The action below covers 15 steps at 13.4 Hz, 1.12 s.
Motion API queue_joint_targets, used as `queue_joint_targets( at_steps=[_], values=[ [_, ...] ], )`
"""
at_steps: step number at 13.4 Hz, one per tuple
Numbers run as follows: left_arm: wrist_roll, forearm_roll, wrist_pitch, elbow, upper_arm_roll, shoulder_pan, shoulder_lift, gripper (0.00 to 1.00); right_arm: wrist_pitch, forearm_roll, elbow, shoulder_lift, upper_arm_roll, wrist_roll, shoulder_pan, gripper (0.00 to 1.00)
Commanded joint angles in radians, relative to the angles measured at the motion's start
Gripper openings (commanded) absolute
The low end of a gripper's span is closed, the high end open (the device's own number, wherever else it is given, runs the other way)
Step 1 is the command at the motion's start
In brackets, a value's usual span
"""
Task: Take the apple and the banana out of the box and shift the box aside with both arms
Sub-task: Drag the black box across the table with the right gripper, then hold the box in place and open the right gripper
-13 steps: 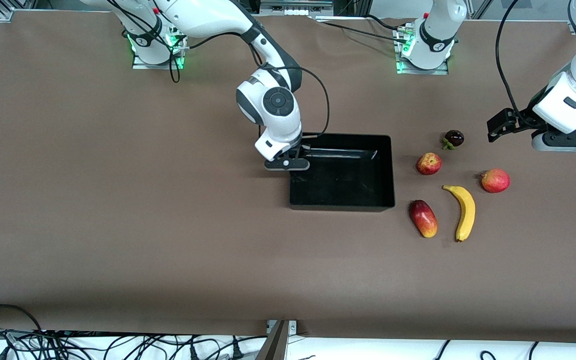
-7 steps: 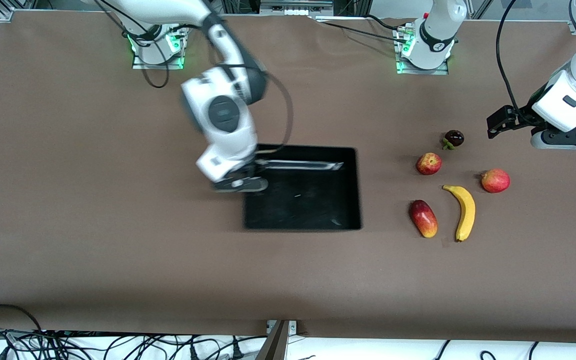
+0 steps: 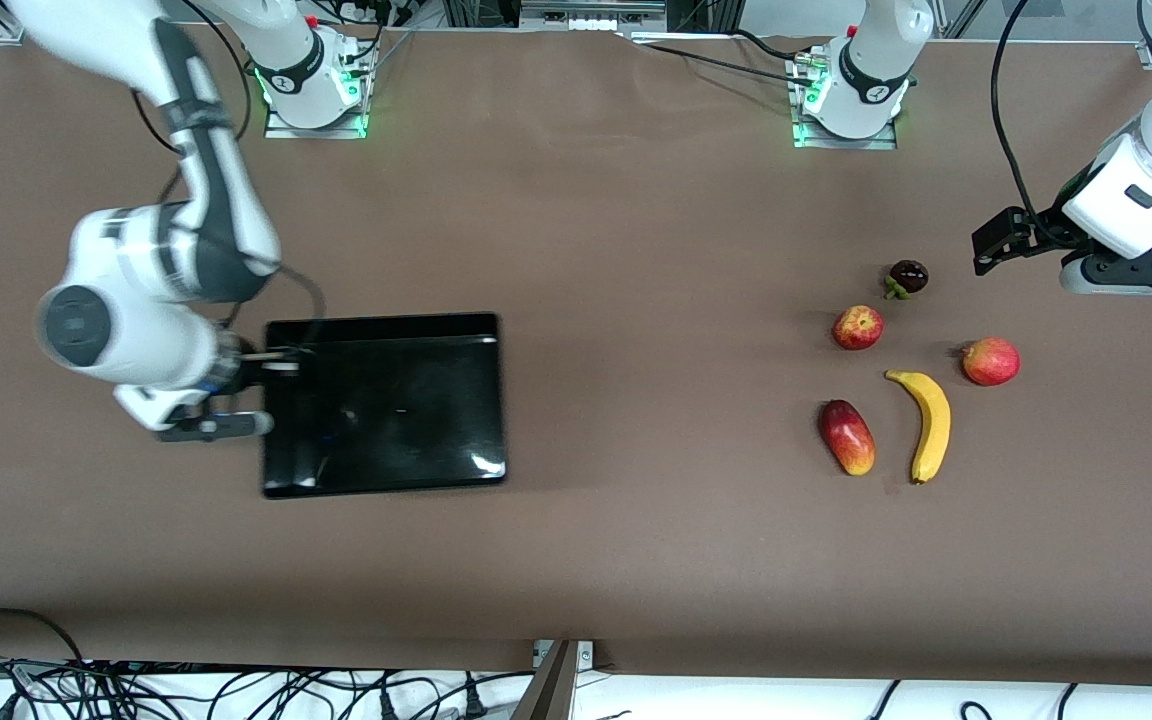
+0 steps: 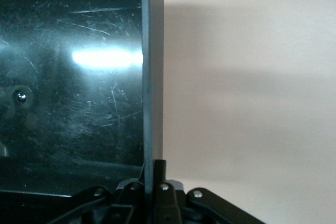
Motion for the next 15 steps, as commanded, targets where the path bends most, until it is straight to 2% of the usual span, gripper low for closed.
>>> queue_joint_targets(
  at_steps=[1, 5, 8, 15],
  values=[
    [0.003, -0.011, -0.024, 0.019, -0.001, 0.001, -0.003, 1.00, 0.126, 0.035, -0.195, -0.095, -0.062, -0.111, -0.004, 0.00],
    [0.003, -0.011, -0.026, 0.019, -0.001, -0.001, -0.003, 1.00, 0.271, 0.060, -0.368, -0.135, -0.142, -0.175, -0.004, 0.00],
    [0.002, -0.011, -0.024, 0.032, -0.001, -0.010, 0.000, 1.00, 0.406, 0.066, -0.486, -0.149, -0.149, -0.175, -0.004, 0.00],
    [0.002, -0.011, -0.044, 0.033, -0.001, -0.010, 0.000, 1.00, 0.442, 0.086, -0.487, -0.118, -0.149, -0.341, -0.025, 0.00]
  ],
)
